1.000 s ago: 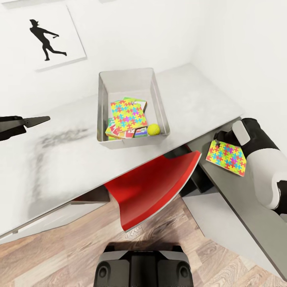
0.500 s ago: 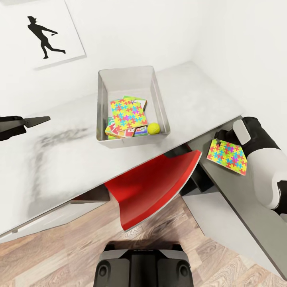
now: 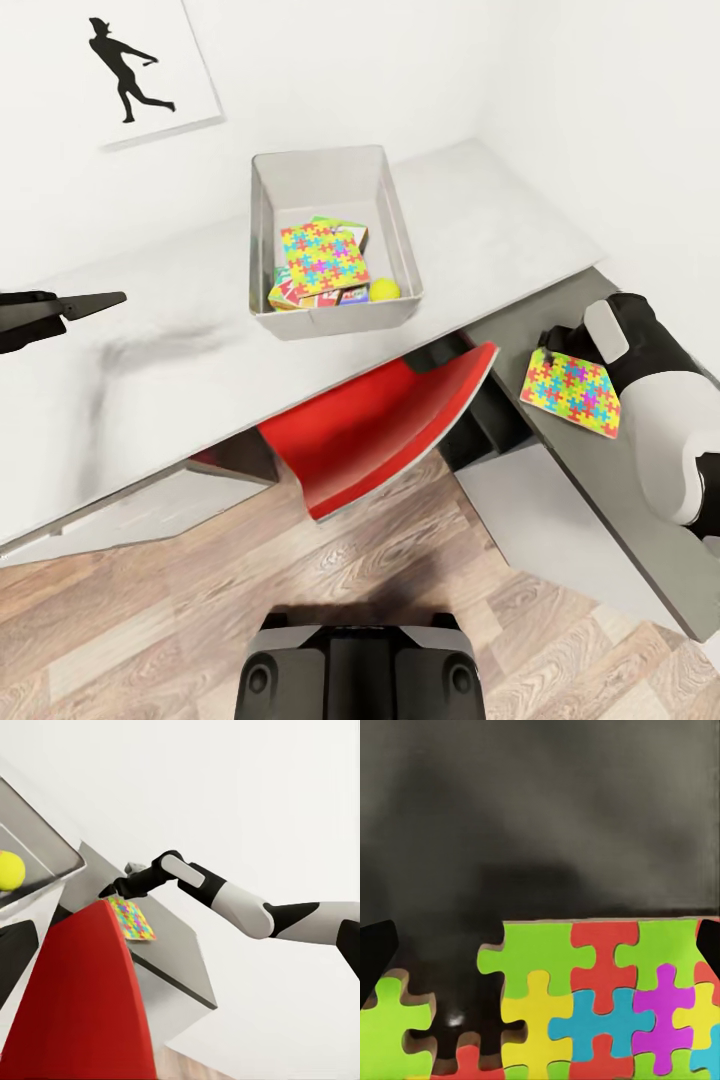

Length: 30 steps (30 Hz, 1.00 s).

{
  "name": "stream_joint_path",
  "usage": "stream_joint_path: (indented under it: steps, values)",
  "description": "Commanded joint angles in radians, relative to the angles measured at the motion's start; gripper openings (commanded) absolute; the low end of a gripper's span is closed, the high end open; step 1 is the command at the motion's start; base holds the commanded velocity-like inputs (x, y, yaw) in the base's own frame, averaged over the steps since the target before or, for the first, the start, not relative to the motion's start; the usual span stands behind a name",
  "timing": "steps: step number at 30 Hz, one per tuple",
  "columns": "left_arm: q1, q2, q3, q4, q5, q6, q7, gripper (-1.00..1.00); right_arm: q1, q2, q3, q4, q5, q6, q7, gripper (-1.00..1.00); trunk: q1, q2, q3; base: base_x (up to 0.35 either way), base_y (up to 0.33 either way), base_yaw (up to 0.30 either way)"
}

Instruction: Put all the toys in the child's room - the three board games (two on the bed and one on the table), the two jigsaw puzzles on the table, and the tennis ball on the table - inside the toy box on the table in the child's room.

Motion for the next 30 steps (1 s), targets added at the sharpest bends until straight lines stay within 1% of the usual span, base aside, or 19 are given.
stream_joint_path:
  steps: [1,10,21,27,30]
  values:
    - [-0.001,0.0,0.0,0.0,-0.001,0.011,-0.004,1.0,0.0,0.0,-0.002,0.008,-0.025,0.0,-0.009,1.0,0.0,-0.001,-0.001,-0.194,0.0,0.0]
    - [0.0,0.0,0.001,0.0,0.0,0.011,-0.004,1.0,0.0,-0.003,-0.002,0.008,-0.026,0.0,-0.008,1.0,0.0,-0.001,-0.001,-0.127,0.0,0.0]
    - [0.0,0.001,0.003,0.0,0.0,0.011,-0.004,1.0,0.0,-0.016,-0.004,0.008,-0.026,0.001,-0.007,1.0,0.0,-0.001,-0.001,-0.072,0.0,0.0]
    - [0.0,0.013,0.004,0.0,0.002,0.011,-0.004,1.0,0.0,-0.018,-0.004,0.008,-0.026,0.001,-0.007,1.0,0.0,-0.001,-0.001,-0.157,0.0,0.0]
    - [0.0,0.015,0.004,0.0,0.002,0.011,-0.004,1.0,0.0,-0.018,-0.004,0.008,-0.026,0.001,-0.007,1.0,0.0,-0.001,-0.001,-0.133,0.0,0.0]
